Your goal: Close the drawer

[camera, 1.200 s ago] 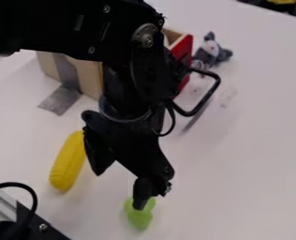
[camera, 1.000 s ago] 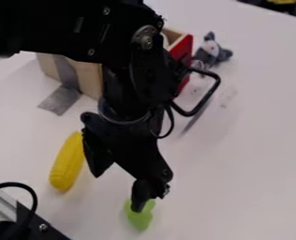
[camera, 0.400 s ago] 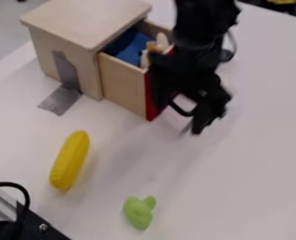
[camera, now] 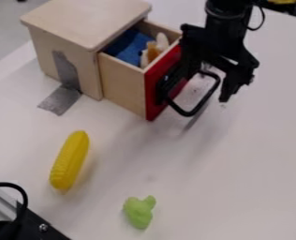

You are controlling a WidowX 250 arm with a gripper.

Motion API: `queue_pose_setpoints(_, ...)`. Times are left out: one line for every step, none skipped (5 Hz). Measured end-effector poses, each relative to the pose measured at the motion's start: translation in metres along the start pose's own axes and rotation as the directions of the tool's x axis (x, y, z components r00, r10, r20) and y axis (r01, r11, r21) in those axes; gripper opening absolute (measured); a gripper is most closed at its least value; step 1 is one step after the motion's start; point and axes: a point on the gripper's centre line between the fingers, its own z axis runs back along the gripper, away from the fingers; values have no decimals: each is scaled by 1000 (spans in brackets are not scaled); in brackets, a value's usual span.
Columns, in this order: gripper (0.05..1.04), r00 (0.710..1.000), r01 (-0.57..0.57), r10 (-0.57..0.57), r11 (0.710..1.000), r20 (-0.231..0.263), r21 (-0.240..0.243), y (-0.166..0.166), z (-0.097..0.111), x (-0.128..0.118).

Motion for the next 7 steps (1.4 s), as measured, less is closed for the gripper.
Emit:
queue_pose_setpoints(1001, 999, -5, 5, 1000, -33, 0, 2, -21, 10)
queue_pose_setpoints(1001, 996, -14, 14, 1000, -83, 0, 5, -46, 10)
queue_pose_setpoints(961, 990, -45, 43, 999, -137, -15, 13, -71, 3)
queue_pose_setpoints(686, 989, -72, 68, 997, -131, -33, 20, -73, 4)
queue_pose_setpoints(390, 988, -82, 77, 996, -135, -34, 26, -73, -3)
queue_pose_setpoints(180, 978, -144, 140, 989, -154, -14, 55, -74, -15)
queue_pose_setpoints(128, 975, -152, 151, 988, -164, 8, 72, -77, -26)
